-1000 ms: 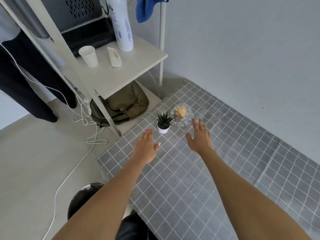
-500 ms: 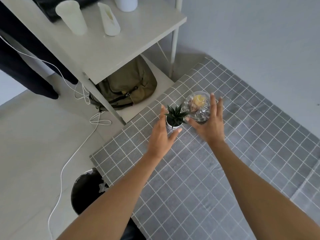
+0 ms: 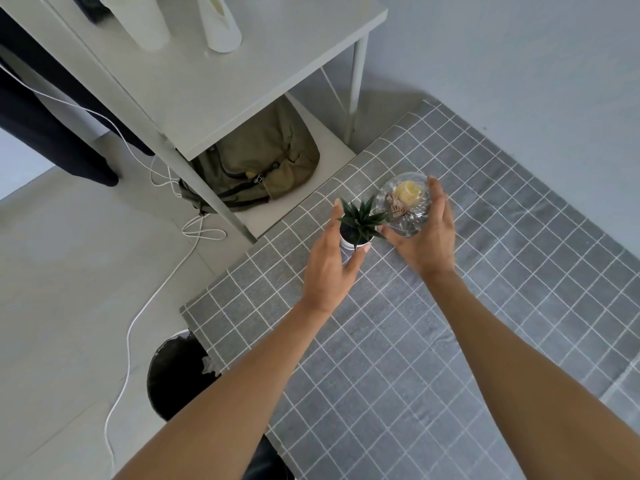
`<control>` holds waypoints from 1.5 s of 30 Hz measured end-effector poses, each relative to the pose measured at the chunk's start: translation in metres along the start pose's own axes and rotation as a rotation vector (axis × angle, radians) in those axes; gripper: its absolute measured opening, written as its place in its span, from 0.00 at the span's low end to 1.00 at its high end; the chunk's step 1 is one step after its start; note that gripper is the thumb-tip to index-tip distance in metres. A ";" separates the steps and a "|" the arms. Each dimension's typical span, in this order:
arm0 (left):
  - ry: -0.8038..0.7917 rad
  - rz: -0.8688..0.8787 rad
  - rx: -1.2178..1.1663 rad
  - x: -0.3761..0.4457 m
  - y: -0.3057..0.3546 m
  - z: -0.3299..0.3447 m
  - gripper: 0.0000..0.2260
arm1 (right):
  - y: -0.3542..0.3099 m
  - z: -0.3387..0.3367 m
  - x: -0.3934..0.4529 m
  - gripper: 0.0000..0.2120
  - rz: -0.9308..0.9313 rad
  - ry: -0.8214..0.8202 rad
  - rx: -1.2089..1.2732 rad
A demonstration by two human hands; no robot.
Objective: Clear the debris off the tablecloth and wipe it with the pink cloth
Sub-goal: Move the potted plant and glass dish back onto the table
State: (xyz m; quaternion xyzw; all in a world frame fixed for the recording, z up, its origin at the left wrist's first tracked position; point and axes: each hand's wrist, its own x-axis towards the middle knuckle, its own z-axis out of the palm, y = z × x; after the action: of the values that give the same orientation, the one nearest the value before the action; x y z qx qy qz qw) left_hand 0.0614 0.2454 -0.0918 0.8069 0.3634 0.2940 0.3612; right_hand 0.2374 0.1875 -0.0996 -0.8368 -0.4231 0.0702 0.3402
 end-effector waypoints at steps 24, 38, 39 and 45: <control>-0.185 0.139 0.182 -0.033 0.026 -0.005 0.35 | 0.024 -0.057 -0.104 0.46 0.214 0.236 -0.059; -0.403 0.341 0.079 -0.060 0.126 0.092 0.33 | 0.092 -0.173 -0.214 0.48 0.552 0.543 -0.154; -0.410 0.355 0.065 -0.062 0.135 0.101 0.33 | 0.099 -0.178 -0.218 0.48 0.572 0.560 -0.158; -0.432 0.377 0.017 -0.074 0.171 0.148 0.34 | 0.131 -0.199 -0.229 0.47 0.650 0.620 -0.159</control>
State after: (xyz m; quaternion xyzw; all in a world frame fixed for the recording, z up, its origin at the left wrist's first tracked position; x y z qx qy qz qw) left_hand 0.1930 0.0502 -0.0553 0.9071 0.1242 0.1741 0.3625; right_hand 0.2599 -0.1406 -0.0703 -0.9312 -0.0208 -0.1131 0.3458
